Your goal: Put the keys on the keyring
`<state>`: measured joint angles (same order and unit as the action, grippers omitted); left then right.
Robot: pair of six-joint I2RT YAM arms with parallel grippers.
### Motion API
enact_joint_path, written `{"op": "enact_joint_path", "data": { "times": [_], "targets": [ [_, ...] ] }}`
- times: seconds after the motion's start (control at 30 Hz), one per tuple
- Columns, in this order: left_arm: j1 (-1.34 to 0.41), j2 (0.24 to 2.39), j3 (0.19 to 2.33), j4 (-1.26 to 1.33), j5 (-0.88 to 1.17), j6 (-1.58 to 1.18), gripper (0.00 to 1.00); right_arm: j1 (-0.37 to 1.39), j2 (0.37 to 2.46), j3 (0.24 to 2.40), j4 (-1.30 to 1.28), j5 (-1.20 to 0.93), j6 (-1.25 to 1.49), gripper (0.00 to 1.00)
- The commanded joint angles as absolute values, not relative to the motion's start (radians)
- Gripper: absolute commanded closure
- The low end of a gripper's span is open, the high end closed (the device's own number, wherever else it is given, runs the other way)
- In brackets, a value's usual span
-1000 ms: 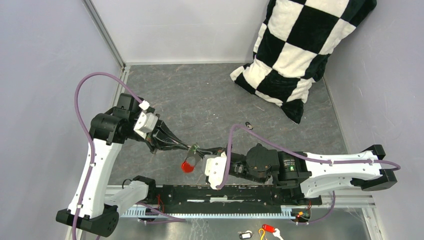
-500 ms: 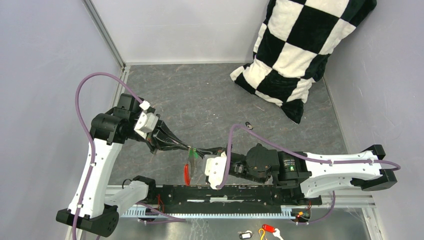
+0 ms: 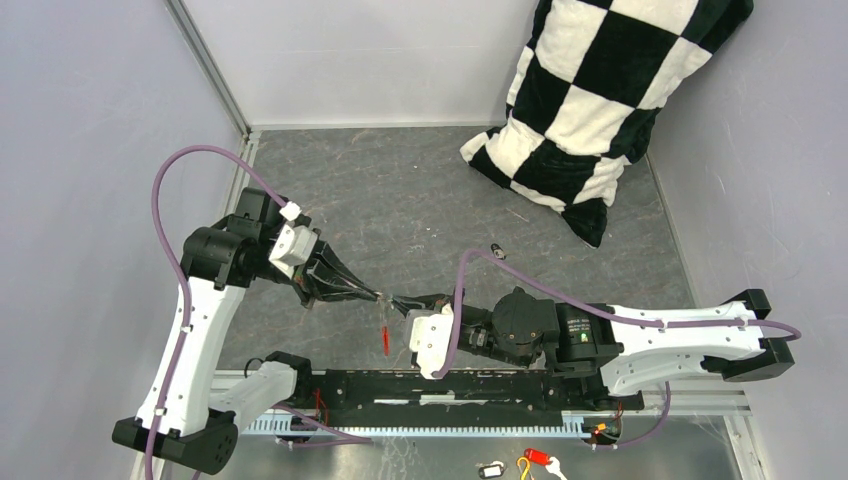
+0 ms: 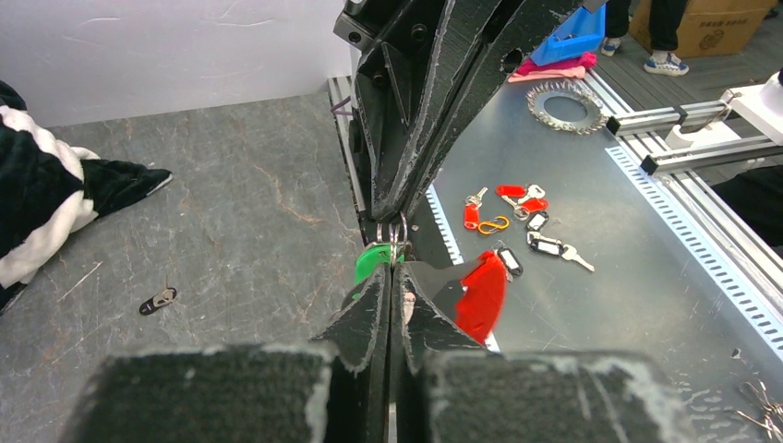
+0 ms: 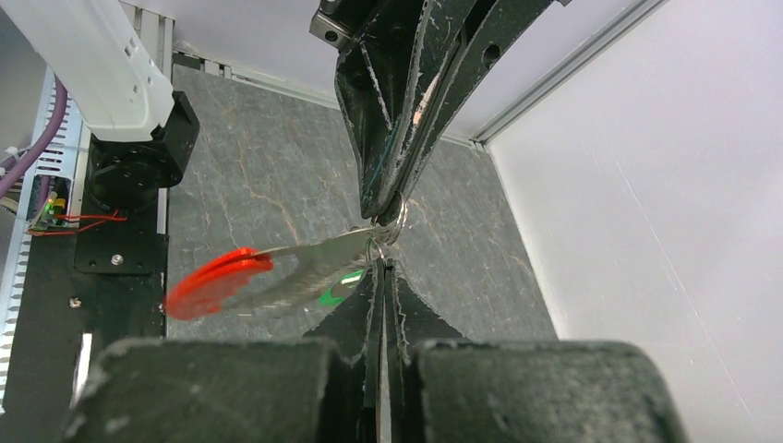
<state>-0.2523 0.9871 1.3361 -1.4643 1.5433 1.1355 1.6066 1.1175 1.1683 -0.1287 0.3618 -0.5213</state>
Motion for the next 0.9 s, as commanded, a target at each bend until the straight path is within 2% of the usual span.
{"op": "enact_joint_path", "data": {
  "times": [0.0,0.87],
  "targets": [
    [-0.248,0.971,1.334,-1.462,1.636,1.194,0.98,1.613,1.109,1.209,-0.073,0.387,-0.532,1.0],
    [-0.248,0.964,1.312,-1.463,1.633,1.186,0.98,1.614,1.125,1.233,-0.079,0.37,-0.564,1.0]
  ]
}}
